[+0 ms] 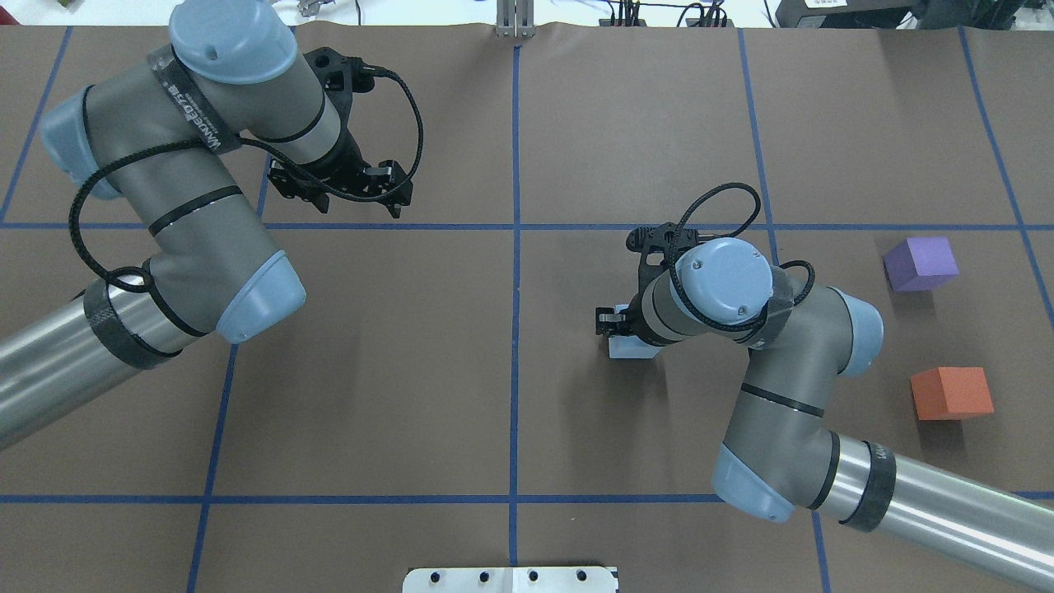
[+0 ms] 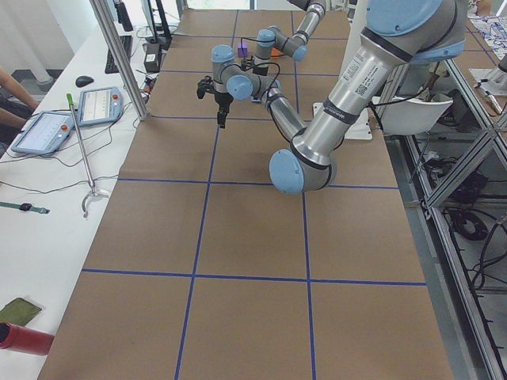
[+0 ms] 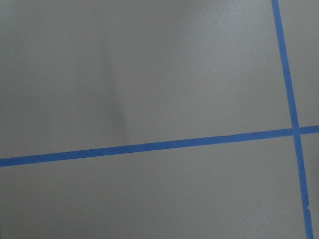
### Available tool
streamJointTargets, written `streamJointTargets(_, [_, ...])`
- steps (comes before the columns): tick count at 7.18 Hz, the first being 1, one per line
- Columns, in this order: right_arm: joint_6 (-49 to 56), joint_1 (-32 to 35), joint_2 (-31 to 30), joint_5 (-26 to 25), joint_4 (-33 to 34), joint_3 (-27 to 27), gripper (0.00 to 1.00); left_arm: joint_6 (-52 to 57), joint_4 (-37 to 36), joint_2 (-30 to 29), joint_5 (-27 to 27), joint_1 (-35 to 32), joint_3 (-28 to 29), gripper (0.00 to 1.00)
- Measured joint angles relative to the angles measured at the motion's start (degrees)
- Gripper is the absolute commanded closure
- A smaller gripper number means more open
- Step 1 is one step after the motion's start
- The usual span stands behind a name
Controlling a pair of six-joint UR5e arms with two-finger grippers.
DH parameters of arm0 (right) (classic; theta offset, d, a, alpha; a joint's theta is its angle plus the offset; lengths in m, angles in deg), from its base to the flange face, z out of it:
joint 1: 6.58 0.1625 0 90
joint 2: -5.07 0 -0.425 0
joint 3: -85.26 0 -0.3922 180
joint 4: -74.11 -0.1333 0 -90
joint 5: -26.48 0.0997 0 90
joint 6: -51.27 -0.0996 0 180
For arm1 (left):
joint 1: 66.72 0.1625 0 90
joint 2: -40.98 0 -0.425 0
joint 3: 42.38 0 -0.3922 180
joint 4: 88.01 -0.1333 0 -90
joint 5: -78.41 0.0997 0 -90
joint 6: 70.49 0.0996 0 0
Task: Place blue block between orange and purple blocks
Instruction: 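Carry the light blue cube with the right gripper toward the purple and orange cubes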
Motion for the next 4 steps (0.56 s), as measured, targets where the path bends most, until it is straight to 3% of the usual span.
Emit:
streamJointTargets(2, [2.9, 8.2, -5.6, 9.5, 0.3, 5.6, 1.0, -0.1, 0.0, 0.0, 0.1, 0.0, 0.1, 0.0])
streamJointTargets(4, [9.6, 14.5, -16.8, 13.0, -1.3, 9.6, 1.0, -1.3, 0.0, 0.0, 0.1, 0.1, 0.1, 0.0])
